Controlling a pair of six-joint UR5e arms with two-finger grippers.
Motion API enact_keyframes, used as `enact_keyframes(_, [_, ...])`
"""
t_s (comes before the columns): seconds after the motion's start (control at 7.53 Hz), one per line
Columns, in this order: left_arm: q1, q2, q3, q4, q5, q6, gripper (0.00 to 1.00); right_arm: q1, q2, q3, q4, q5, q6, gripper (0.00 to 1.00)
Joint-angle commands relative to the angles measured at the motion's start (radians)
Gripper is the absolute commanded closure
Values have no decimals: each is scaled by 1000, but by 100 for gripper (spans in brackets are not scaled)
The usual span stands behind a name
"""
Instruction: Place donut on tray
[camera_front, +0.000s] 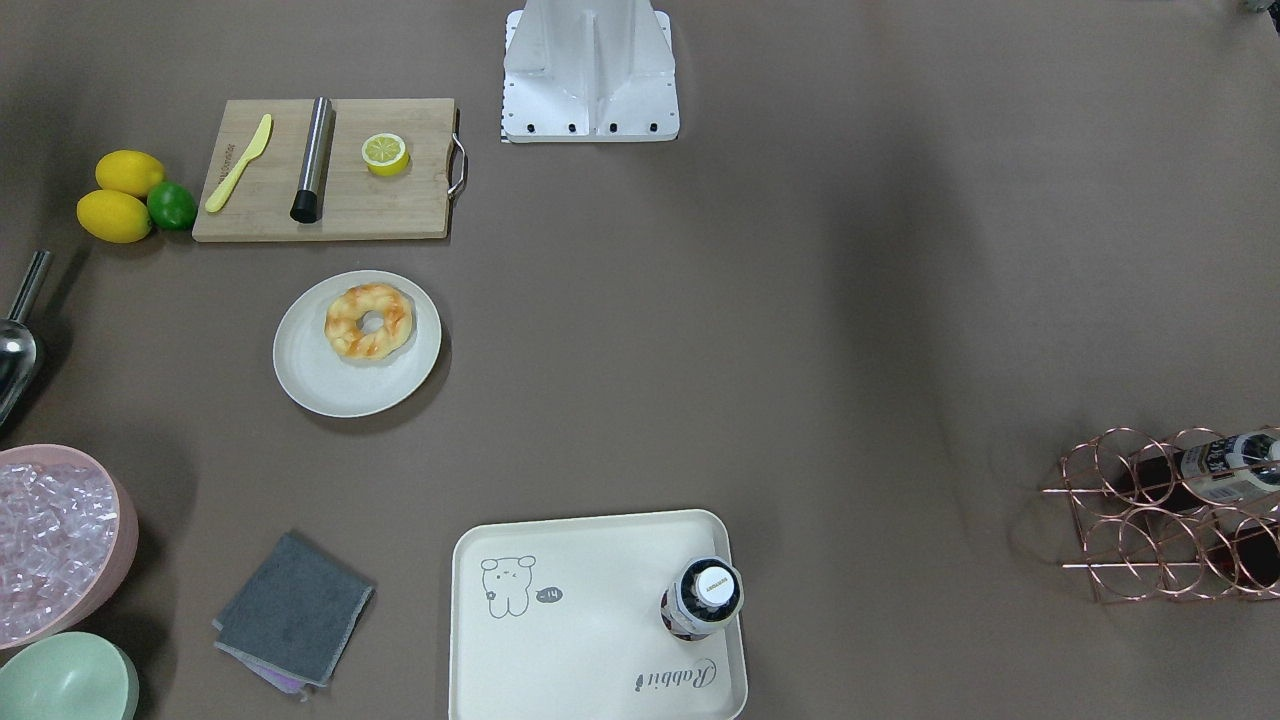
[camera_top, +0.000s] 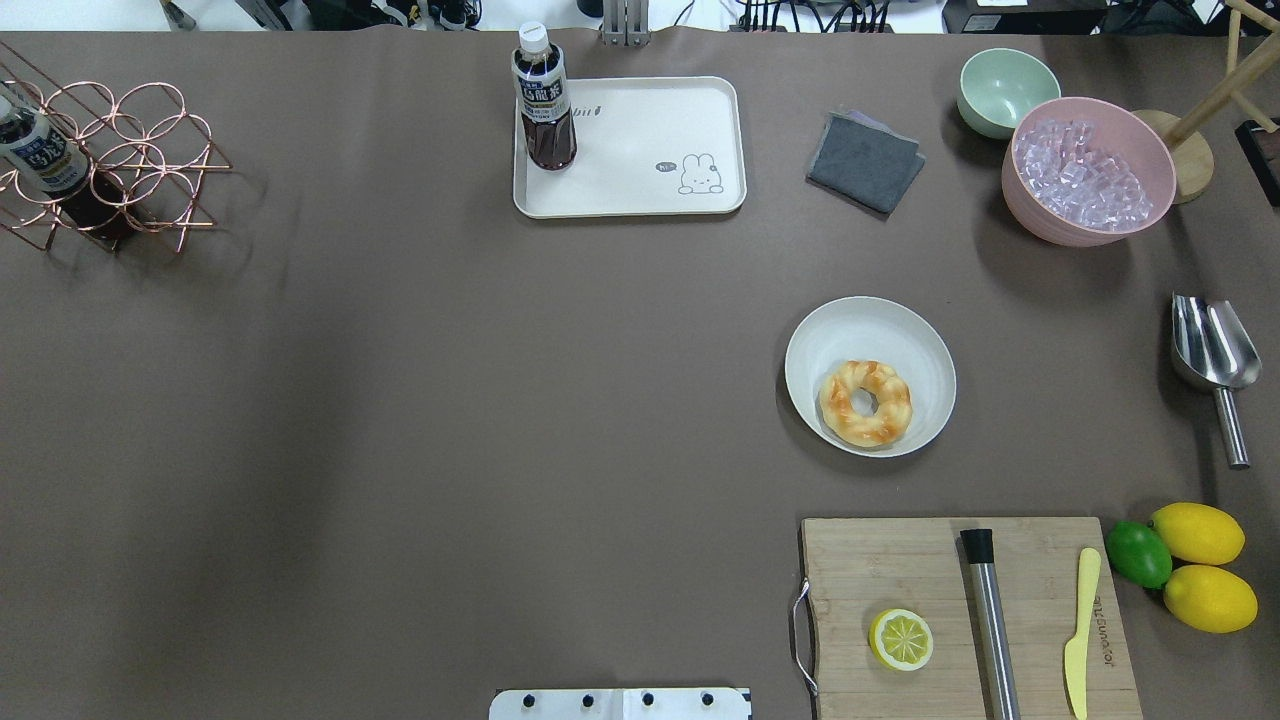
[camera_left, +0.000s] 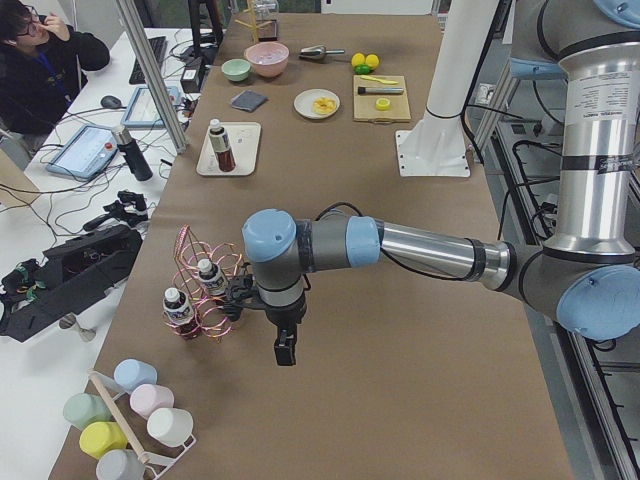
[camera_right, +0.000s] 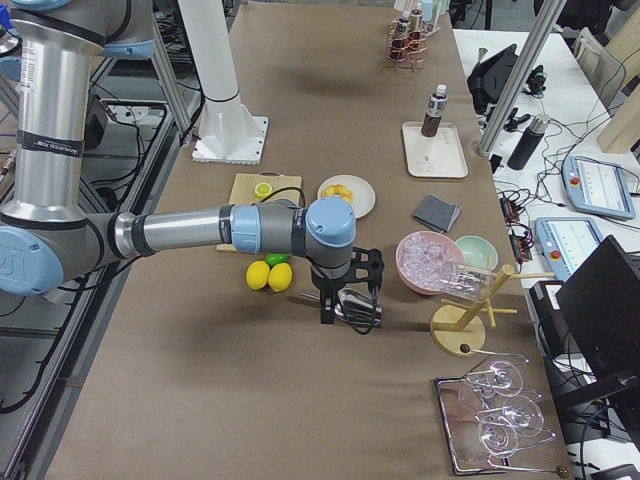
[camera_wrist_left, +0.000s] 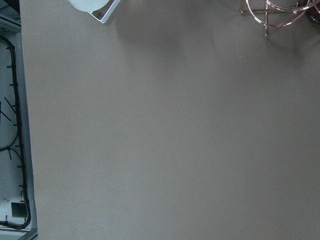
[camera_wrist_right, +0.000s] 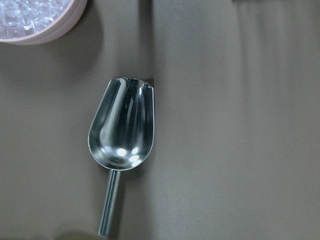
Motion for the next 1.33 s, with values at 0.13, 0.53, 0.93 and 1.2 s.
enact_keyframes(0.13, [0, 2, 3, 2, 1, -1, 2, -161, 136, 1, 107, 61, 251, 0])
enact_keyframes(0.53, [0, 3, 8, 3, 1, -3, 2, -396, 198, -70, 432, 44, 595, 0])
enact_keyframes(0.93, [-2, 2, 5, 5, 1, -3, 2, -577, 265, -117, 535, -57, 880, 0])
enact_keyframes(1.2, [-5, 2, 2, 5, 2, -3, 2, -700, 281, -134, 646, -161, 1051, 0])
